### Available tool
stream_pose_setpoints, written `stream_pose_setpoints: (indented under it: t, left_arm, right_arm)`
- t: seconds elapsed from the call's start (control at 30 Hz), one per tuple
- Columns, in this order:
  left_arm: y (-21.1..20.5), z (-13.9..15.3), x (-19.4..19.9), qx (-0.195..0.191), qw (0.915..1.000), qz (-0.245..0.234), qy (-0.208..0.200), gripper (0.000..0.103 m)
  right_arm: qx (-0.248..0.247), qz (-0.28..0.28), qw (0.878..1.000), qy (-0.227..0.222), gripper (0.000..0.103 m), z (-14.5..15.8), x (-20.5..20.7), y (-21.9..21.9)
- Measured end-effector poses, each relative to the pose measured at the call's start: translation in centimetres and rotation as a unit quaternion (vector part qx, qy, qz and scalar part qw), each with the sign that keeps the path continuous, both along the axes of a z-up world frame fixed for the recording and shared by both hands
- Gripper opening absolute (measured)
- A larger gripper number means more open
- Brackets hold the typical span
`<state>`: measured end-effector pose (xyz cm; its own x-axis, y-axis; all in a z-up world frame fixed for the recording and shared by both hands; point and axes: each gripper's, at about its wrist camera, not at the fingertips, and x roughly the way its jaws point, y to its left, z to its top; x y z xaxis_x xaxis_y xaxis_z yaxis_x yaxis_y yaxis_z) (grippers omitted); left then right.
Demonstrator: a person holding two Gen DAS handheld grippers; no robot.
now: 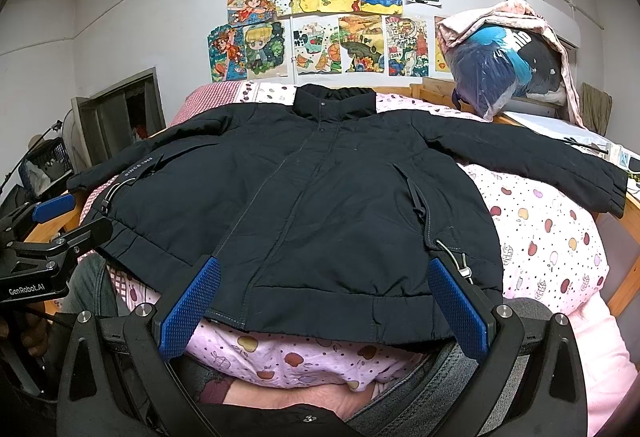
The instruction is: Fold large clothes
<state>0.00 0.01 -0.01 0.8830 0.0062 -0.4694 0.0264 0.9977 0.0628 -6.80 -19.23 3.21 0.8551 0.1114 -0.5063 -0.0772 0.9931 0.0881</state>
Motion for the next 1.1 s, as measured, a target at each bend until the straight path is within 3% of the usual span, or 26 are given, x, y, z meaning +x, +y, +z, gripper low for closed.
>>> stream_pose_setpoints:
  t: [0.3,0.63,0.8,1.1]
  left_arm:
    - [0.9,0.5,1.6,0.000,0.9997,0.007,0.022,0.103]
    - [0.2,3.3,6.1,-0.013,0.9987,-0.024,0.042,0.103]
    - [-0.4,4.8,9.2,-0.028,0.9974,-0.039,0.053,0.103]
    - [-1.9,6.2,15.0,-0.037,0.9950,-0.047,0.080,0.103]
  right_arm:
    - [-0.008,0.000,1.000,0.023,0.102,0.4,0.4,0.4]
    - [-0.096,-0.054,0.994,0.023,0.102,3.9,3.2,-0.4]
    - [-0.079,-0.058,0.994,0.044,0.102,5.7,5.1,-2.0]
    - [-0.086,-0.108,0.990,0.003,0.102,7.8,8.4,-5.0]
